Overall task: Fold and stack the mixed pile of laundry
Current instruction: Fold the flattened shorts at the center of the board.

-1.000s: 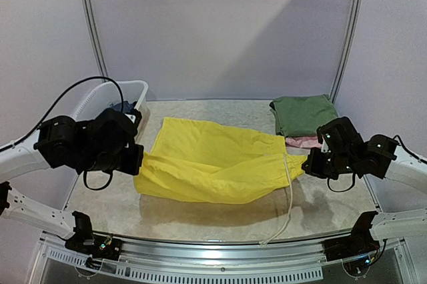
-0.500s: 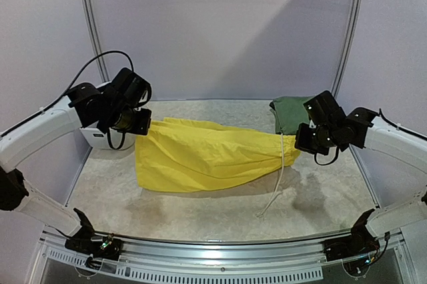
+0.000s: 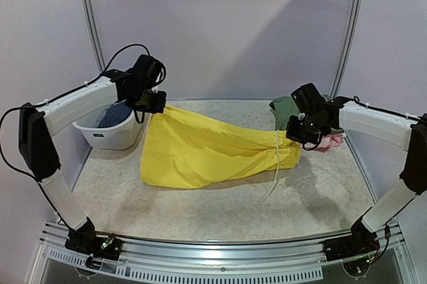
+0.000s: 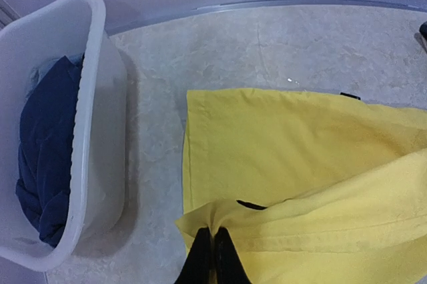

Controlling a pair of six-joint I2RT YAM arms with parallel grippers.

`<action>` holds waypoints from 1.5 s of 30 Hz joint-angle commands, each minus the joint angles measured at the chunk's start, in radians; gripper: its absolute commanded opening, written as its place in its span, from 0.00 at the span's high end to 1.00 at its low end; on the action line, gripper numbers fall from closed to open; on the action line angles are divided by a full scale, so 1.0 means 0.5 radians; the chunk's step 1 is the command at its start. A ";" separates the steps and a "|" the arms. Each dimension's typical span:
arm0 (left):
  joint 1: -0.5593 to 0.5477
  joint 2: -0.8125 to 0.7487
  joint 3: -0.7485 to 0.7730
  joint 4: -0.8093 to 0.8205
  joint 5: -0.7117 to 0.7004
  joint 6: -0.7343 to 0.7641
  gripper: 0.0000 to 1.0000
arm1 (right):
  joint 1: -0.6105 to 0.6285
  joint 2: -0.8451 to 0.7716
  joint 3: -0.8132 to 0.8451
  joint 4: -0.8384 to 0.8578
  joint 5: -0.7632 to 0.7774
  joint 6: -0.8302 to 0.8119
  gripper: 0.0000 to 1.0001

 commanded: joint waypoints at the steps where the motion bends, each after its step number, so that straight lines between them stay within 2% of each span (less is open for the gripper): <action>1: 0.096 0.214 0.220 0.100 0.072 0.125 1.00 | -0.110 0.173 0.129 0.052 -0.032 -0.084 1.00; 18: 0.330 1.068 0.946 0.117 0.294 0.162 1.00 | -0.290 0.841 0.611 0.082 -0.243 -0.206 1.00; 20: 0.353 1.168 1.055 0.102 0.334 0.159 1.00 | -0.301 0.883 0.652 0.082 -0.261 -0.209 0.94; 23: 0.385 1.303 1.197 0.068 0.384 0.138 1.00 | -0.313 0.940 0.715 0.079 -0.340 -0.223 0.74; 27: 0.408 1.445 1.323 0.112 0.494 0.126 0.97 | -0.314 0.973 0.784 0.049 -0.451 -0.247 0.56; 29: 0.411 1.503 1.417 0.088 0.509 0.132 0.89 | -0.313 0.939 0.788 0.044 -0.524 -0.262 0.47; 31: 0.411 1.500 1.442 0.091 0.491 0.122 0.72 | -0.309 0.880 0.769 0.050 -0.572 -0.276 0.37; 34: 0.400 1.356 1.300 0.195 0.460 0.103 0.28 | -0.279 0.730 0.726 0.025 -0.543 -0.302 0.23; 36: 0.379 1.249 1.204 0.252 0.444 0.117 0.06 | -0.251 0.618 0.707 -0.008 -0.484 -0.321 0.15; 37: 0.364 1.197 1.167 0.264 0.420 0.123 0.01 | -0.234 0.562 0.699 -0.029 -0.445 -0.328 0.12; 42: 0.276 0.952 0.932 0.256 0.326 0.121 0.01 | -0.119 0.375 0.682 -0.158 -0.081 -0.353 0.08; 45: 0.203 0.775 0.663 0.305 0.333 0.078 0.07 | -0.084 0.317 0.585 -0.087 -0.095 -0.353 0.14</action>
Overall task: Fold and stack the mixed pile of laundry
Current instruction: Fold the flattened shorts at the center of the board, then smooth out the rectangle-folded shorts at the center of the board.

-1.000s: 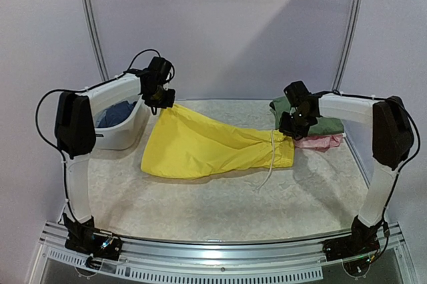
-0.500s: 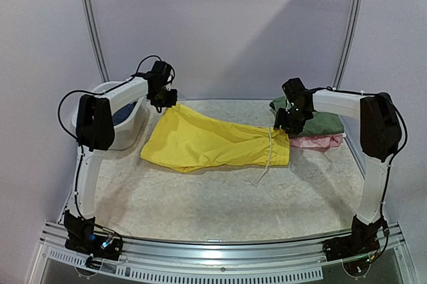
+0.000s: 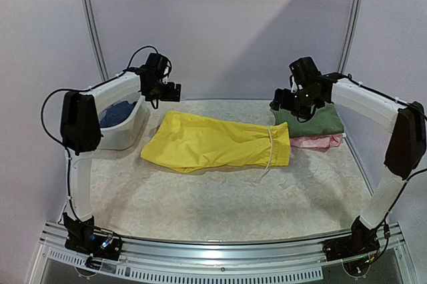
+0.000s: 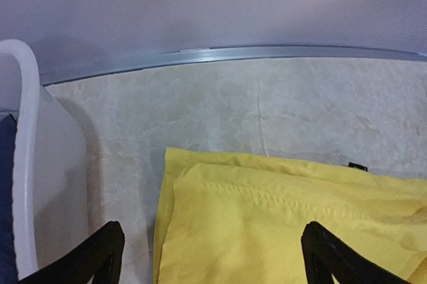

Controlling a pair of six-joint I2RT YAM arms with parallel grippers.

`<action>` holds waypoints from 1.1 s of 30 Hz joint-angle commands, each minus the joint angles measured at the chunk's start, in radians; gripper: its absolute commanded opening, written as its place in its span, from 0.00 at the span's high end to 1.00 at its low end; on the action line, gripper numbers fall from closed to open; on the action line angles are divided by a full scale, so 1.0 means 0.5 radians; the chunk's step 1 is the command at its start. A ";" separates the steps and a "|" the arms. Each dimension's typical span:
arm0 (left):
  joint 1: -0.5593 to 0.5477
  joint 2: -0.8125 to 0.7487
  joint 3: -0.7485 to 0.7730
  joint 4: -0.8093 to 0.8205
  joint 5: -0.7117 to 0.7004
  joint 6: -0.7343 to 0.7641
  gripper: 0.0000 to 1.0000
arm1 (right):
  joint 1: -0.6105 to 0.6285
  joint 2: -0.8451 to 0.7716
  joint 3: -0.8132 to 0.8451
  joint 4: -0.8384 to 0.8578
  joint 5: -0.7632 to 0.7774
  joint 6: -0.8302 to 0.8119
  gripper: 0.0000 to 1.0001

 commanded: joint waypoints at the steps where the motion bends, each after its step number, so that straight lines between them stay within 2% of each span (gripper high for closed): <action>1: -0.139 -0.291 -0.348 0.107 -0.023 -0.052 0.11 | 0.058 -0.078 -0.172 0.043 0.045 -0.039 0.19; 3: -0.196 -0.400 -0.593 0.170 0.005 -0.091 0.17 | 0.068 -0.098 -0.273 0.189 -0.152 -0.066 0.31; 6: -0.294 -0.514 -0.840 0.272 0.094 -0.147 0.27 | 0.094 -0.020 -0.299 0.299 -0.428 -0.121 0.44; 12: -0.504 -0.597 -1.100 0.391 0.109 -0.182 0.35 | 0.107 0.352 -0.114 0.353 -0.719 -0.233 0.57; 19: -0.647 -0.717 -1.321 0.452 0.104 -0.217 0.39 | 0.089 0.687 0.181 0.253 -0.700 -0.263 0.61; 27: -0.736 -0.883 -1.560 0.509 0.066 -0.230 0.42 | -0.110 1.088 0.580 0.138 -0.785 -0.330 0.61; 33: -0.769 -0.945 -1.636 0.510 0.036 -0.215 0.43 | -0.162 1.375 0.806 0.114 -0.898 -0.336 0.61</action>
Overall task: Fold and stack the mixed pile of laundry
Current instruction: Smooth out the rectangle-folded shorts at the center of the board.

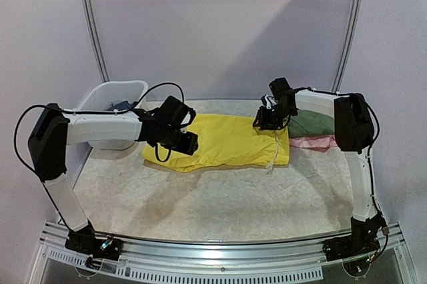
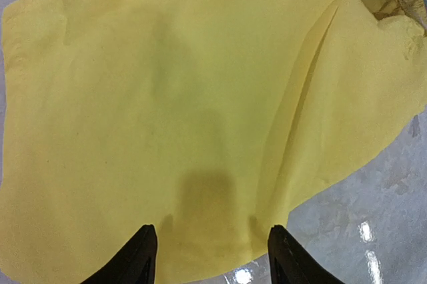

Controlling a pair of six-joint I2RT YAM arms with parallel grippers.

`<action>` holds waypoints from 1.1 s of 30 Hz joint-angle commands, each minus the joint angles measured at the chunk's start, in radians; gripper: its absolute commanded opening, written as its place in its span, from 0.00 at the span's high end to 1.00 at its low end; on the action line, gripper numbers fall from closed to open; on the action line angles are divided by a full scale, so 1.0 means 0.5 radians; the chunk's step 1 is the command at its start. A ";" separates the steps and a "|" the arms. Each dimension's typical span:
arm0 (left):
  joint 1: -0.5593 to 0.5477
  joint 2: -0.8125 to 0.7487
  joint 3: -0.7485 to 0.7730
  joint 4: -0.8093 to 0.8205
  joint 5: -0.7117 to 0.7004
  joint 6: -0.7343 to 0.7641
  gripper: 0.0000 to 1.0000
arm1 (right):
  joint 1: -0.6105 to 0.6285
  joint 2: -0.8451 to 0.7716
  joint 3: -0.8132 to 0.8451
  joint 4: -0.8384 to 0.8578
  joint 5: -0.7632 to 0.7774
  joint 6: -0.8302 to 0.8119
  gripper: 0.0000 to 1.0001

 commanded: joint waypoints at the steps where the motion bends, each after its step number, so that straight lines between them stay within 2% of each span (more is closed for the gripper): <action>1: -0.041 -0.075 -0.072 0.046 -0.044 0.002 0.43 | -0.019 0.205 0.100 -0.065 -0.096 -0.026 0.61; 7: -0.041 -0.162 -0.154 0.040 -0.212 0.030 0.44 | -0.009 0.195 0.068 -0.061 -0.146 -0.010 0.62; 12: -0.014 -0.206 -0.196 -0.002 -0.372 0.011 0.47 | 0.086 -0.009 0.059 -0.138 -0.122 -0.081 0.59; 15: 0.056 -0.212 -0.251 0.056 -0.346 -0.010 0.49 | 0.148 -0.139 -0.003 -0.170 -0.101 -0.121 0.56; 19: 0.158 -0.155 -0.280 0.077 -0.265 -0.039 0.53 | 0.179 -0.343 -0.297 -0.032 -0.139 -0.102 0.55; 23: 0.205 -0.113 -0.353 0.129 -0.265 -0.050 0.53 | 0.182 -0.582 -0.725 0.140 -0.147 -0.071 0.54; 33: 0.357 0.088 -0.408 0.264 -0.200 -0.029 0.56 | 0.187 -0.721 -1.255 0.353 -0.102 0.005 0.54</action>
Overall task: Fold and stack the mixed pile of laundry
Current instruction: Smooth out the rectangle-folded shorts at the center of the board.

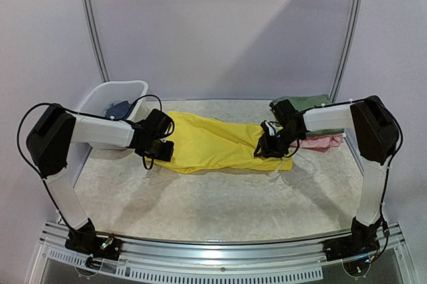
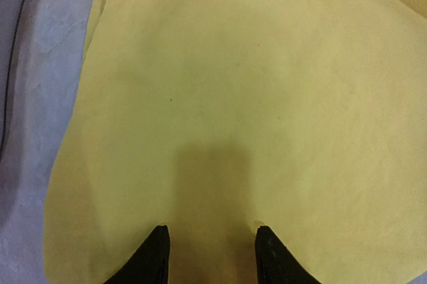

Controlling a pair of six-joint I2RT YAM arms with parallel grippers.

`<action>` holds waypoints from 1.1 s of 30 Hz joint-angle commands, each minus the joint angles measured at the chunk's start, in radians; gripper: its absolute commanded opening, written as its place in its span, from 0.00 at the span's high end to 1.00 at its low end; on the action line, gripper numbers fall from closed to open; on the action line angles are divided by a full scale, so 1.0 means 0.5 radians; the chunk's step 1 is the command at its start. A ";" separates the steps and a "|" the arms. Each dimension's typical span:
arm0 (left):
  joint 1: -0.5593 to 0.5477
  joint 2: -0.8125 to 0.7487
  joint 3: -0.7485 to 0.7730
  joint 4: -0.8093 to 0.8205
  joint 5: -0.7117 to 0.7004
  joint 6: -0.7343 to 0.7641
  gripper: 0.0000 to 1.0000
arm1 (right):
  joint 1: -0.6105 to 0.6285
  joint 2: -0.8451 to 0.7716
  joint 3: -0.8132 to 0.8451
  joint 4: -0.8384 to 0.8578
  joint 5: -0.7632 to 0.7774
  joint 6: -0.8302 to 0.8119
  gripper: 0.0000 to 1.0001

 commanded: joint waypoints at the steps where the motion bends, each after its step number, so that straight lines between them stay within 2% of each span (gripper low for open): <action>1: 0.060 0.100 -0.026 0.093 0.024 0.009 0.56 | -0.001 -0.090 -0.165 0.113 0.041 0.045 0.54; 3: 0.073 0.127 -0.032 0.102 0.024 0.012 0.57 | -0.003 -0.103 -0.205 0.122 0.059 0.052 0.50; 7: 0.082 0.153 -0.059 0.125 0.023 0.004 0.58 | -0.001 -0.136 -0.159 0.075 0.096 0.039 0.32; 11: 0.082 0.149 -0.101 0.152 0.030 -0.018 0.59 | -0.002 -0.170 0.119 -0.094 0.188 0.008 0.25; 15: 0.082 0.129 -0.153 0.164 0.025 -0.034 0.60 | -0.003 -0.127 0.402 -0.267 0.369 0.002 0.23; 19: 0.082 0.088 -0.231 0.182 0.007 -0.046 0.60 | -0.001 -0.164 0.403 -0.251 0.368 0.024 0.23; 26: 0.041 -0.095 -0.295 0.163 -0.040 -0.041 0.61 | 0.076 -0.311 -0.045 0.096 0.114 0.104 0.34; 33: -0.007 -0.156 -0.267 0.124 -0.078 -0.041 0.61 | 0.081 -0.108 0.191 0.147 -0.008 0.134 0.46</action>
